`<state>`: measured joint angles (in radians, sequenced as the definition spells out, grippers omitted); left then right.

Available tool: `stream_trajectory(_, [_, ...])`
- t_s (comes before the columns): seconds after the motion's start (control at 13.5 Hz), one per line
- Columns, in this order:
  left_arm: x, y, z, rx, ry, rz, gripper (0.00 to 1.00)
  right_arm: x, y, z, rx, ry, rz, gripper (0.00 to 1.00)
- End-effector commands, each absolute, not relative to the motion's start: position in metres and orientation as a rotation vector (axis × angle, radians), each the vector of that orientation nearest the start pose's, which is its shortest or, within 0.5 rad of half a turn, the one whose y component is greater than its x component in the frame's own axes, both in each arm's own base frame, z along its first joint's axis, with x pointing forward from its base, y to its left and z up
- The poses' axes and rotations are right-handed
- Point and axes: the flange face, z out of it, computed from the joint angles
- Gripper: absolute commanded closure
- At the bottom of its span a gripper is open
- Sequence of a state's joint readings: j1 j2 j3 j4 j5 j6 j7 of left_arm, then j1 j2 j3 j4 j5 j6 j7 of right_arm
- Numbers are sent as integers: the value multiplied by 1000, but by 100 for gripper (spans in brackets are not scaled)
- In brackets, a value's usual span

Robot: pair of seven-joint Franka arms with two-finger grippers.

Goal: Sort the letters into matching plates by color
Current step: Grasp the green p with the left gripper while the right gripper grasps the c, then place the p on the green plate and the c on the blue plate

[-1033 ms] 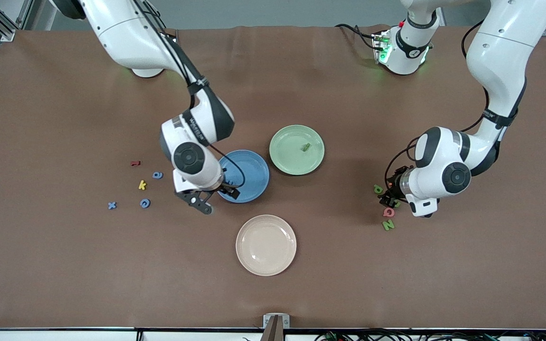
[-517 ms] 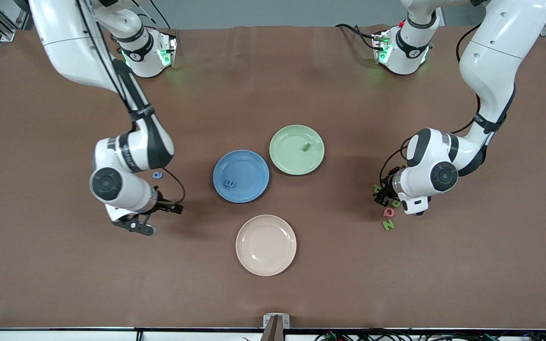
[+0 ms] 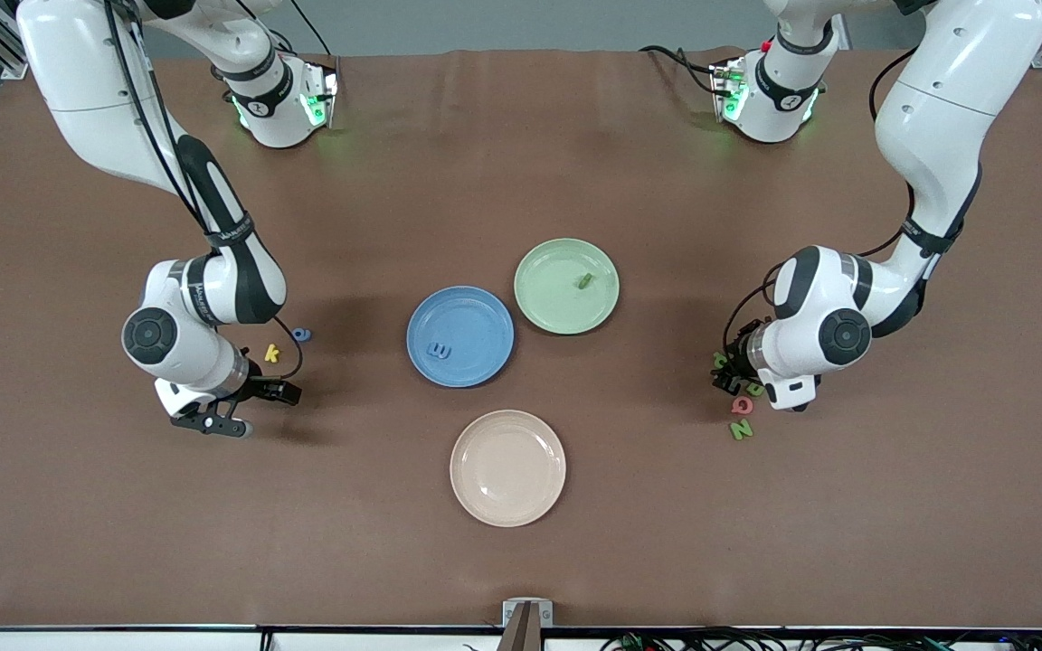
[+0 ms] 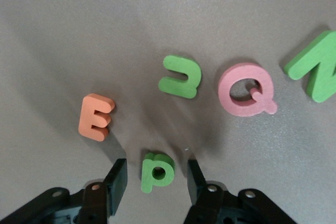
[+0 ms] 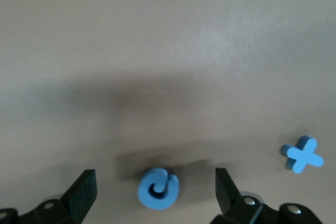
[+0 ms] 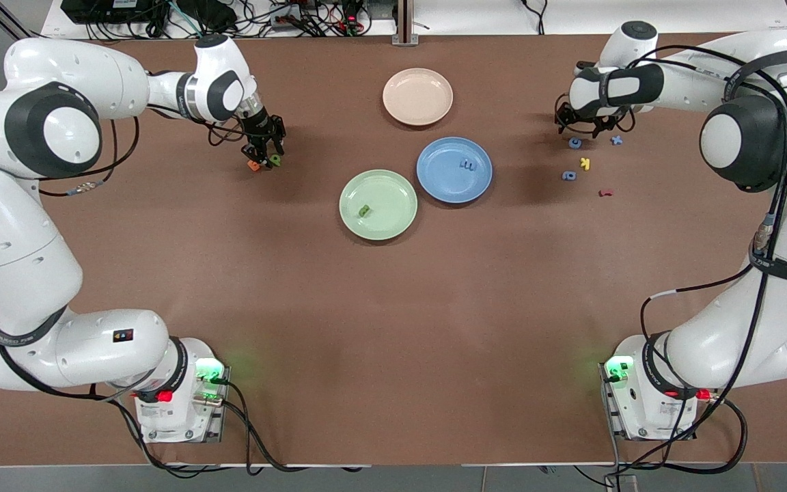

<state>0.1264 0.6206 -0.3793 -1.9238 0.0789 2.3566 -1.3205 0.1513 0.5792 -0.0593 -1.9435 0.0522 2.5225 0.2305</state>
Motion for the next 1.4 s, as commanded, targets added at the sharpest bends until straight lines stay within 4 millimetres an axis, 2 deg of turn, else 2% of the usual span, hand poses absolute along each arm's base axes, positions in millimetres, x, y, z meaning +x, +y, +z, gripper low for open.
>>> stream_trajectory(0.0, [588, -150, 168, -2703, -1591, 330, 56, 606, 55, 182, -3134, 232, -13, 4])
stream_trajectory(0.22, [587, -150, 165, -2700, -1591, 337, 67, 601, 55, 176, -3135, 233, 3, 17])
stream_trajectory(0.44, [588, -150, 169, -2707, -1587, 328, 94, 600, 55, 175, -3136, 233, 13, 34])
stream_trajectory(0.52, [589, -153, 174, -2714, -1580, 322, 99, 599, 55, 175, -3136, 233, 20, 40])
stream_trajectory(0.74, [590, -162, 200, -2741, -1542, 301, 100, 599, 55, 173, -3137, 233, 25, 55])
stream_trajectory(1.03, [575, -214, 242, -2797, -1445, 319, 100, 600, 56, 174, -3137, 235, 25, 93])
stream_trajectory(1.11, [569, -234, 248, -2813, -1440, 326, 100, 601, 56, 175, -3136, 245, 23, 97])
stream_trajectory(1.33, [554, -302, 263, -2814, -1479, 320, 100, 605, 68, 189, -3128, 290, 79, 99])
